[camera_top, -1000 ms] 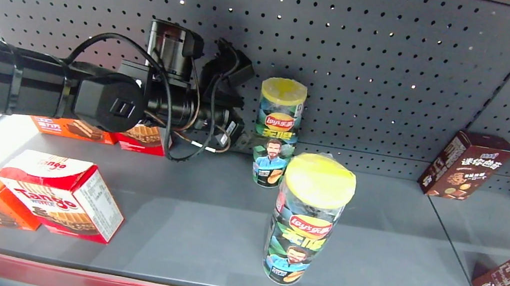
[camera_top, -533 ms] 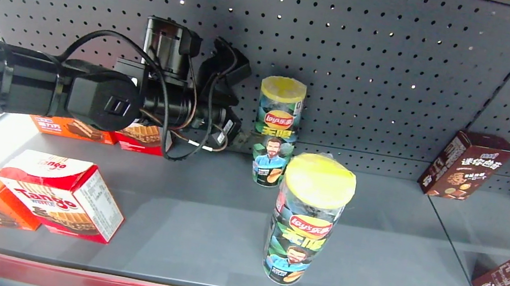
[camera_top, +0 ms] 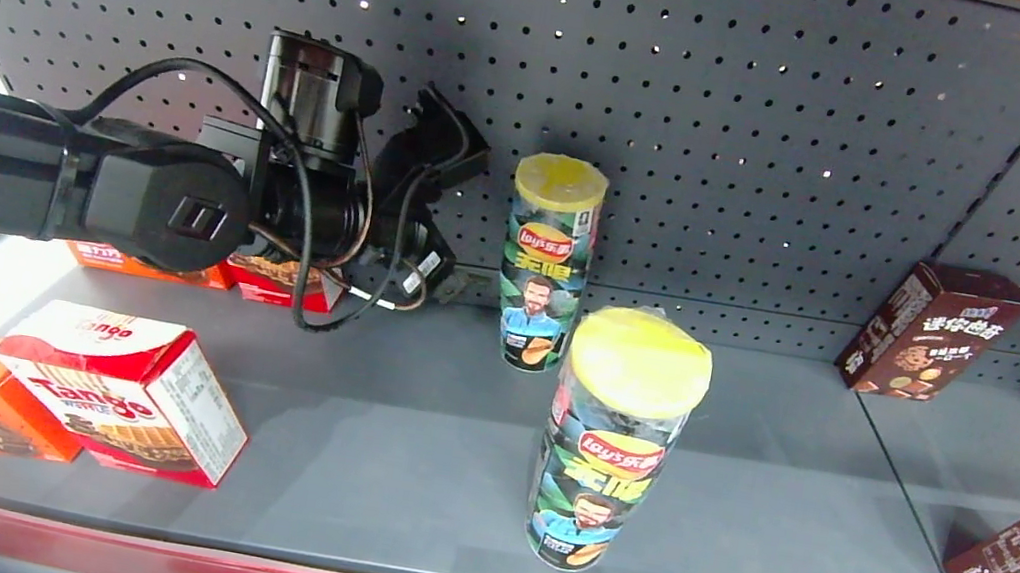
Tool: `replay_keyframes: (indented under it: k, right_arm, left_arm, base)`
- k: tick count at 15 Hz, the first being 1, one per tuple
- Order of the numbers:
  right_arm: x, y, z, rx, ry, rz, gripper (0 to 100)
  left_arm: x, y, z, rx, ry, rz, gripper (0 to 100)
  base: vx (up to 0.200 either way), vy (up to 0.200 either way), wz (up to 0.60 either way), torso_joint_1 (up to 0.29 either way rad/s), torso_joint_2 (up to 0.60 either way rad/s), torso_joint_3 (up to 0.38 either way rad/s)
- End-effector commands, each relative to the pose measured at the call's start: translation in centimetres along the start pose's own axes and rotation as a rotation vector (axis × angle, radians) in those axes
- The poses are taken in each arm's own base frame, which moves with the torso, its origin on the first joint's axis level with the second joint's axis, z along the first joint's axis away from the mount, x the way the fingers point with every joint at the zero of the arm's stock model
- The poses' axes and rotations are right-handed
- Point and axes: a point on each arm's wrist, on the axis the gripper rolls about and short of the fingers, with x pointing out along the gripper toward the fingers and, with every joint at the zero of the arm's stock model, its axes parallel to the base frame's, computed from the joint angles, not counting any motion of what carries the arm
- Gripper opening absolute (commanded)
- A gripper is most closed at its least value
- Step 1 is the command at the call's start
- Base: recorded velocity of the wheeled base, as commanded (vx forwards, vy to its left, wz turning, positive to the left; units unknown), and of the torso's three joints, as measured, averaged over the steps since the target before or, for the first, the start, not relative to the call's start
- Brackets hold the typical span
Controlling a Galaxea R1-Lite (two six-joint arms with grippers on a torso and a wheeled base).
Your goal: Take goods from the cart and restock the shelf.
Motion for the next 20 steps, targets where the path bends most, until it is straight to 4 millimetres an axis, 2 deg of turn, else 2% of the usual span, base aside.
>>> replay_keyframes:
  k: [1,4,7,11,20]
  right_arm:
    - [0.0,0.0,0.0,0.000,0.002,0.001,100]
    - [0.0,0.0,0.0,0.000,0.001,0.001,100]
    - [0.0,0.0,0.0,0.000,0.002,0.001,100]
    - [0.0,0.0,0.0,0.000,0.002,0.001,100]
    - [0.0,0.0,0.0,0.000,0.002,0.001,100]
  left_arm:
    - [-0.3,0.0,0.0,0.000,0.014,0.027,100]
    - [0.3,0.2,0.0,0.000,-0.007,0.088,100]
    - [2.3,-1.0,-1.7,-0.019,-0.009,0.105,100]
    - [2.7,-1.8,-2.5,-0.065,0.010,0.086,100]
    - [3.0,-2.7,-2.0,-0.069,-0.002,0.066,100]
  base:
    - [0.000,0.000,0.00,0.000,0.00,0.000]
    - [0.000,0.000,0.00,0.000,0.00,0.000]
    - [0.000,0.000,0.00,0.000,0.00,0.000]
    - [0.000,0.000,0.00,0.000,0.00,0.000]
    - [0.000,0.000,0.00,0.000,0.00,0.000]
